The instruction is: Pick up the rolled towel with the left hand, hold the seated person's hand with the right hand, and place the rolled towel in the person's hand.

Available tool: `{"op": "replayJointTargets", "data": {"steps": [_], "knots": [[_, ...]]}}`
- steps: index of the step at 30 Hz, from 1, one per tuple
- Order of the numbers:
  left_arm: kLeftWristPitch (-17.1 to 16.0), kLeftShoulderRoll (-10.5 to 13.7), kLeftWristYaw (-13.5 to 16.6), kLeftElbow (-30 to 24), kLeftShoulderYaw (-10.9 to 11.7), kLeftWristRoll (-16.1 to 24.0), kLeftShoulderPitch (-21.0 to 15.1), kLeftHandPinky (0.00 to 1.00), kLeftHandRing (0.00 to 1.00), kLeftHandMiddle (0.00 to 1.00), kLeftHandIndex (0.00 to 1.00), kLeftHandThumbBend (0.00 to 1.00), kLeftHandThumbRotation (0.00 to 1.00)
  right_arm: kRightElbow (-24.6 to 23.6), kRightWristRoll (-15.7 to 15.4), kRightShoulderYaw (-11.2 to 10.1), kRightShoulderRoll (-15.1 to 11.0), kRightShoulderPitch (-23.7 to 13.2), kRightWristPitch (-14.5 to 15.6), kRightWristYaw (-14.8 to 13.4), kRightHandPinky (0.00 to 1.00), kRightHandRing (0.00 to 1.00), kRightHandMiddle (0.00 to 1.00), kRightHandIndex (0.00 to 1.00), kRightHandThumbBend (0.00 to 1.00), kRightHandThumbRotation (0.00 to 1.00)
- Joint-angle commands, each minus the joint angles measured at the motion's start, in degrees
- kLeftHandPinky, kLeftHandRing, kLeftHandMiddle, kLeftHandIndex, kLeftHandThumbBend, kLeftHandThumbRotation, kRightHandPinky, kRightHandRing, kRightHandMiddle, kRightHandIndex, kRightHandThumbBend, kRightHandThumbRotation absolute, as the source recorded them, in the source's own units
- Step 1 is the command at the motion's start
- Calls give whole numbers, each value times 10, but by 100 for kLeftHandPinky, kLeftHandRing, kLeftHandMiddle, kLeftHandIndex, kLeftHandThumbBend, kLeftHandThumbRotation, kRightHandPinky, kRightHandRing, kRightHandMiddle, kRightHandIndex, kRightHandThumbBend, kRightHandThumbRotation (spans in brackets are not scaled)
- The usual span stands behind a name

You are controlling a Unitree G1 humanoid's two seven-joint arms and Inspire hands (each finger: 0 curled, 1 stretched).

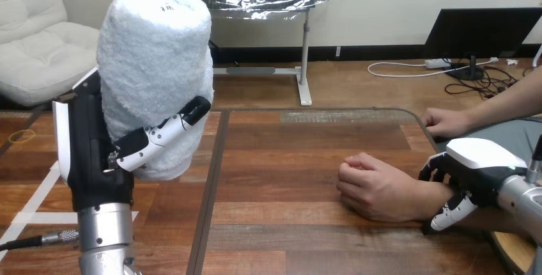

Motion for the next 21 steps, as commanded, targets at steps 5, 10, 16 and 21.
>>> {"op": "replayJointTargets", "data": {"steps": [5,10,16,21], "knots": [[-20,1,2,-15,6,-4,-46,19,25,31,37,56,0,-3,-5,20,17,11,8,21,54,74,77,77,95,26],[-19,0,4,-15,7,-3,-46,19,25,31,37,57,0,-3,-3,19,17,11,7,25,55,75,78,78,97,26],[-21,1,3,-13,8,-5,-46,19,25,31,37,57,0,-10,-4,19,15,13,6,28,54,76,79,79,99,26],[-22,1,3,-12,8,-4,-46,19,25,31,37,57,0,-10,-3,18,15,12,8,33,55,77,81,81,100,26]]}}
